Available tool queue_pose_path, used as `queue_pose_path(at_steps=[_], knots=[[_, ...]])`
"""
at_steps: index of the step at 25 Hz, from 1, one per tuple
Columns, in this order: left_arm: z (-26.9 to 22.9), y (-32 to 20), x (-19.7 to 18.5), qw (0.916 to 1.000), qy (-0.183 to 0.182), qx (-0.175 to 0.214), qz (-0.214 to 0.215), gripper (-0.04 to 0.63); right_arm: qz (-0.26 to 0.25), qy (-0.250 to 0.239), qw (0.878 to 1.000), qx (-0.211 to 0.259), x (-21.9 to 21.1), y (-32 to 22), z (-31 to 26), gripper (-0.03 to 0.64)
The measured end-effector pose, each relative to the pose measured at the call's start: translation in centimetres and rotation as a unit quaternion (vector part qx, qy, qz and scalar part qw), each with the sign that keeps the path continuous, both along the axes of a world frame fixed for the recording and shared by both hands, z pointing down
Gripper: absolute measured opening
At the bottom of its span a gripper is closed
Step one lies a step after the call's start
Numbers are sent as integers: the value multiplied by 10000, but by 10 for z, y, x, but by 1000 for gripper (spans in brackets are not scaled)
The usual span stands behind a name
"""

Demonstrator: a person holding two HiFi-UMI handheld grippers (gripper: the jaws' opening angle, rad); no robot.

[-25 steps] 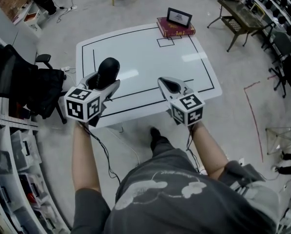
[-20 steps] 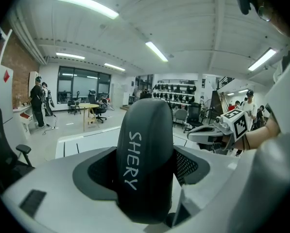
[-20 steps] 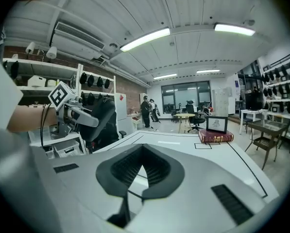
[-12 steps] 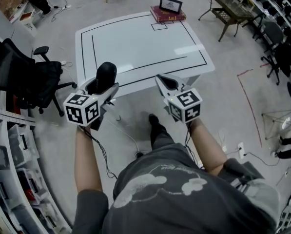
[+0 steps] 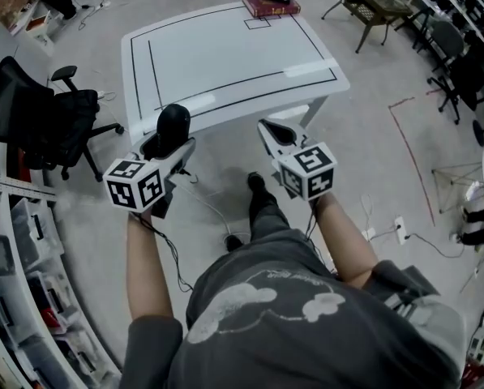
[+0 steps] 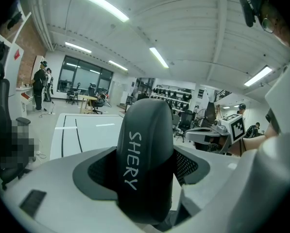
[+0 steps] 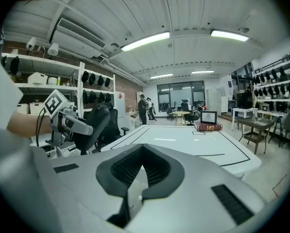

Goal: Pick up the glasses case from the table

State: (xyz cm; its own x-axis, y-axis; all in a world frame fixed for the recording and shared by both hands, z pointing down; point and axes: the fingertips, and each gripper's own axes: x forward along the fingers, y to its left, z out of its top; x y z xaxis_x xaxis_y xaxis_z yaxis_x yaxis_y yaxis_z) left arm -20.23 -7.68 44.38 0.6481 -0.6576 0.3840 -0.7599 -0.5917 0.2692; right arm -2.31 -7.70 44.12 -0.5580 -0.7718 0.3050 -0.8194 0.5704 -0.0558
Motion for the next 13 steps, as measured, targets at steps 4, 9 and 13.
queue_pose_path(at_steps=[4, 9, 13], knots=[[11, 18, 1, 9999, 88, -92, 14, 334, 7, 18, 10000, -76, -2, 16, 8, -2], [21, 31, 11, 9997, 141, -160, 93, 334, 50, 30, 9999, -143, 4, 25, 14, -2], [30, 37, 20, 9995, 172, -230, 150, 334, 164, -7, 9998, -124, 12, 26, 17, -2]])
